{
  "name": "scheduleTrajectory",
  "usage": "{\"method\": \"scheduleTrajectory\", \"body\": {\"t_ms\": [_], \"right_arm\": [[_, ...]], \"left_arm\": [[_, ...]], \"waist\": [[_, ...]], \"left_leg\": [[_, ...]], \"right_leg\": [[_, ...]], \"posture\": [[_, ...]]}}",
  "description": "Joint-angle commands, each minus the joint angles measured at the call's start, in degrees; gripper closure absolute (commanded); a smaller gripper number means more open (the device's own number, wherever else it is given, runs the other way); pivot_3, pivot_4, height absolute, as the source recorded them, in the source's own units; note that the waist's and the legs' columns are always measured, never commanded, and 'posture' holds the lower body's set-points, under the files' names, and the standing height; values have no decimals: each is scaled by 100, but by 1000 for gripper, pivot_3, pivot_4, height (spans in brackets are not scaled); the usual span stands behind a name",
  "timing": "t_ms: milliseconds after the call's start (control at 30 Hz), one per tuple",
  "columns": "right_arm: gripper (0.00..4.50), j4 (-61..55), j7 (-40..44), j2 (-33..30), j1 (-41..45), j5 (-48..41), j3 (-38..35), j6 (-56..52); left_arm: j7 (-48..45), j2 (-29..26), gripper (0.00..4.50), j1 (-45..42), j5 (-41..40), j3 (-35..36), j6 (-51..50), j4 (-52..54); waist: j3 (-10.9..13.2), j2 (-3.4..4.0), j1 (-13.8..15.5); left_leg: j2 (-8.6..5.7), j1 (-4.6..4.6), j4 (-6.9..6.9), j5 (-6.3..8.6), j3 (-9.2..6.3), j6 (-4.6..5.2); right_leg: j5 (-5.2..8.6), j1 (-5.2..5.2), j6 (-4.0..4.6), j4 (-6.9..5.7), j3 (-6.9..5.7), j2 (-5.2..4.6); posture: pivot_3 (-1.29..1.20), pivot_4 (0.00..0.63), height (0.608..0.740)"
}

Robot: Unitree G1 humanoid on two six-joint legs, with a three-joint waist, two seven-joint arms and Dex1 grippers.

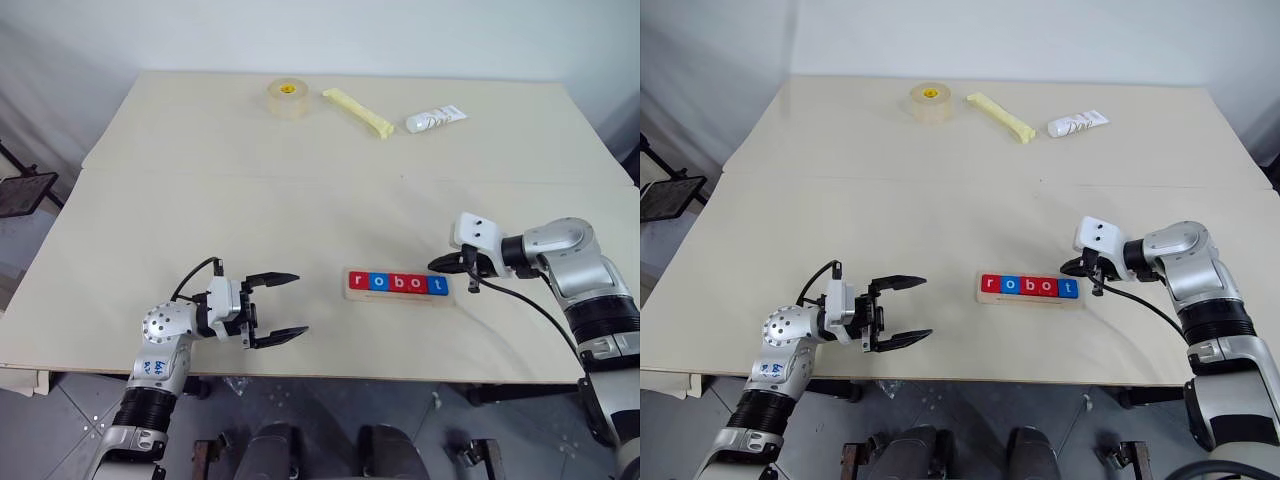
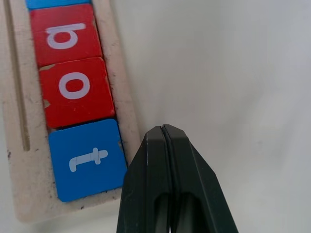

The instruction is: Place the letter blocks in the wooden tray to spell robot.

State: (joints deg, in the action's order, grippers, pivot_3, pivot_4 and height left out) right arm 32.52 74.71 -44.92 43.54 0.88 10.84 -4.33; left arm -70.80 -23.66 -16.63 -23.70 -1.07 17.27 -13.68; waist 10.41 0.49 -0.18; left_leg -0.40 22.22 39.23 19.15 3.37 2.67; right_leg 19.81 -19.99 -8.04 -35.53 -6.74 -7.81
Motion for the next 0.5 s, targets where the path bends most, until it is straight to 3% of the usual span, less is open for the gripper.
{"method": "scheduleTrajectory", "body": {"t_ms": [33, 300, 400, 500], "right_arm": [[4470, -109, -88, -123, -1, -25, -162, -10], [4470, -134, -391, -272, 80, -198, -505, 92], [3974, -438, -193, -425, -177, -577, -858, 62], [2903, -798, 242, -765, -986, -1053, -1307, -27]], "left_arm": [[-4, -7, 0, -73, -1, 12, 41, 77], [52, -11, 0, -189, 43, 44, 52, -53], [70, -66, 0, -227, 10, 118, -26, -120], [-6, -197, 0, -335, 12, 223, -29, -344]], "waist": [[0, 0, 2], [0, 0, 7], [0, 0, 24], [0, -1, 75]], "left_leg": [[0, 0, 0, 0, 0, 0], [0, 0, 0, 0, 1, 0], [-1, 3, 0, 0, -1, 0], [-1, 3, 0, 0, -7, 0]], "right_leg": [[0, 0, 0, 0, 0, 0], [0, 0, 0, 0, 0, 0], [0, 0, 0, 1, -1, -1], [0, 2, 0, 2, -6, 0]], "posture": [[0, 150, 740], [0, 150, 740], [0, 150, 740], [0, 150, 740]]}}
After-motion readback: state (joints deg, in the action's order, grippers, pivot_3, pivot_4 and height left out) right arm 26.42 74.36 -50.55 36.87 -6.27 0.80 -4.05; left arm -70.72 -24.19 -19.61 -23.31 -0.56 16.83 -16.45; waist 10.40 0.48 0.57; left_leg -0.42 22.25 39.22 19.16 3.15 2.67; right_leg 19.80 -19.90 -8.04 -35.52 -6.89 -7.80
